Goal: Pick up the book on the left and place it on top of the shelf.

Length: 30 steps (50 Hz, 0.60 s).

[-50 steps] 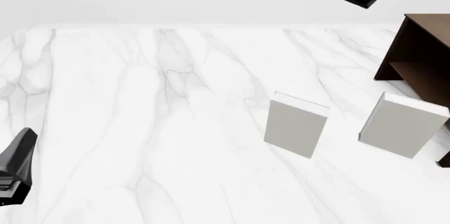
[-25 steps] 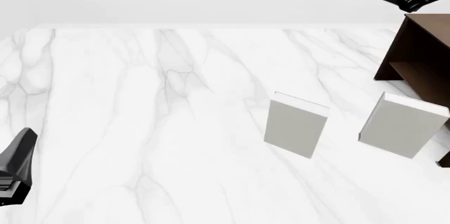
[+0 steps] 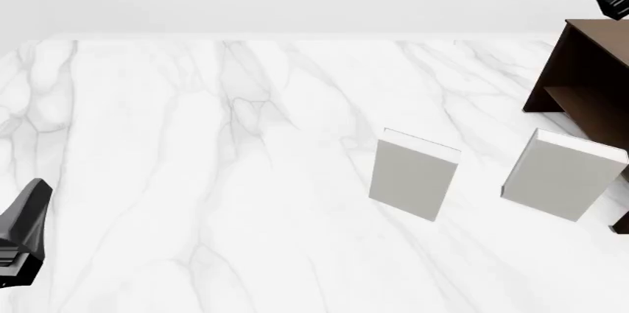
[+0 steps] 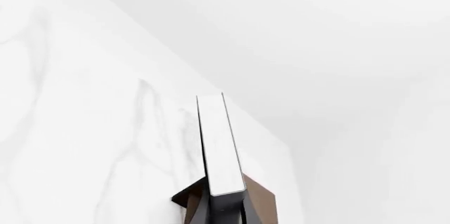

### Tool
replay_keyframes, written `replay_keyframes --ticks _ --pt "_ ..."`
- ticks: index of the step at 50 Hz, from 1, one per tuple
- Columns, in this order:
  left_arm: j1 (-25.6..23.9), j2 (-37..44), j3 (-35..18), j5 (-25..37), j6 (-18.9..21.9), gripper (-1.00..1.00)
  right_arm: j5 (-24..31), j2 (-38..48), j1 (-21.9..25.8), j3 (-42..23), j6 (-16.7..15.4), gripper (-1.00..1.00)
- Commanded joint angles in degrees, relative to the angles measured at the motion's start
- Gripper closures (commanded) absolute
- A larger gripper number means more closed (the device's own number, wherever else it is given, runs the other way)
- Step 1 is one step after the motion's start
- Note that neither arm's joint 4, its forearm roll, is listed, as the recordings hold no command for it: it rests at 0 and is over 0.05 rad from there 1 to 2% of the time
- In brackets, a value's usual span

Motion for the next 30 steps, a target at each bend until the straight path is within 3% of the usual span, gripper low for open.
replay_keyframes --ticks 1,30 --pt "0.0 0.0 0.0 0.0 0.0 -1.0 -1.09 -1.0 -2.35 -0.2 0.49 1.0" --pt "0.0 0.0 0.0 0.0 0.0 -1.0 -2.88 -0.1 -10.67 1.02 -4.71 1.0"
